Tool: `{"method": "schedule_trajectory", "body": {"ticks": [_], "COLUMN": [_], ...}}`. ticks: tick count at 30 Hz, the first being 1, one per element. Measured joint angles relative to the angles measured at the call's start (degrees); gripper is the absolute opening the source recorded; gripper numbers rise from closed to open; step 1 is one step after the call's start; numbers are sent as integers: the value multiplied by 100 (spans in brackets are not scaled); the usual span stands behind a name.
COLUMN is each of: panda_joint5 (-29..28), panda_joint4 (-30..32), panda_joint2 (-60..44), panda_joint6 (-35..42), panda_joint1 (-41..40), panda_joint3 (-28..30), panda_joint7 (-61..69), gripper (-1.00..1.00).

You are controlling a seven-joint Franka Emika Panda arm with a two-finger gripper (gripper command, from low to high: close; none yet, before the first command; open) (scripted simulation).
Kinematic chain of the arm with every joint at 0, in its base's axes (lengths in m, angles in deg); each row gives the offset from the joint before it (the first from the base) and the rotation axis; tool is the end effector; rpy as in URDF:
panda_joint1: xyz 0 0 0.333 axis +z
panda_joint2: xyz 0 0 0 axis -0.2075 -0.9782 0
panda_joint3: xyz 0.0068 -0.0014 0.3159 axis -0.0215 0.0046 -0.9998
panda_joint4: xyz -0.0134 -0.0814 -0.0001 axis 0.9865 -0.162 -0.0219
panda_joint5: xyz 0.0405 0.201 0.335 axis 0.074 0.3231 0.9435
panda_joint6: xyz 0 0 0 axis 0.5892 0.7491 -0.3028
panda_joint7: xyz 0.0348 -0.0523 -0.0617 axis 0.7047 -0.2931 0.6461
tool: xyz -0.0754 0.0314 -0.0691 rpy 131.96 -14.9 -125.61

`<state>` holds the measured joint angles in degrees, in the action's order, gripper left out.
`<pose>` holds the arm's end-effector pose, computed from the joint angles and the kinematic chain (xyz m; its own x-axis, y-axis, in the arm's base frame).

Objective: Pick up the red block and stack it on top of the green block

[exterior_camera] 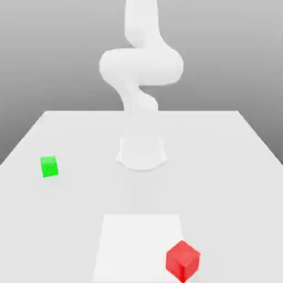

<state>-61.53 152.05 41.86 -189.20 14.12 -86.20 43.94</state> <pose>0.3807 0.0043 0.6737 0.5668 -0.6737 0.4742 -0.4875 -0.7383 -0.4661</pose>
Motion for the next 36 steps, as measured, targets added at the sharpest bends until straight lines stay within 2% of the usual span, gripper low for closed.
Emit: {"method": "schedule_trajectory", "body": {"ticks": [9, 16, 24, 29, 30, 36], "panda_joint5": [307, 466, 185, 171, 191, 191], "panda_joint4": [324, 572, 863, 788, 762, 748], "panda_joint2": [-1911, -3366, -4994, -6023, -6202, -6291], "panda_joint6": [-711, -1255, -1895, -2649, -2798, -2864], "panda_joint1": [640, 935, 1126, 1107, 1091, 1079], "panda_joint3": [281, 284, 191, 128, 108, 94], "panda_joint7": [1308, 2251, 3000, 3145, 3161, 3161], "gripper": [0, 0, 0, 0, -100, -100]}}
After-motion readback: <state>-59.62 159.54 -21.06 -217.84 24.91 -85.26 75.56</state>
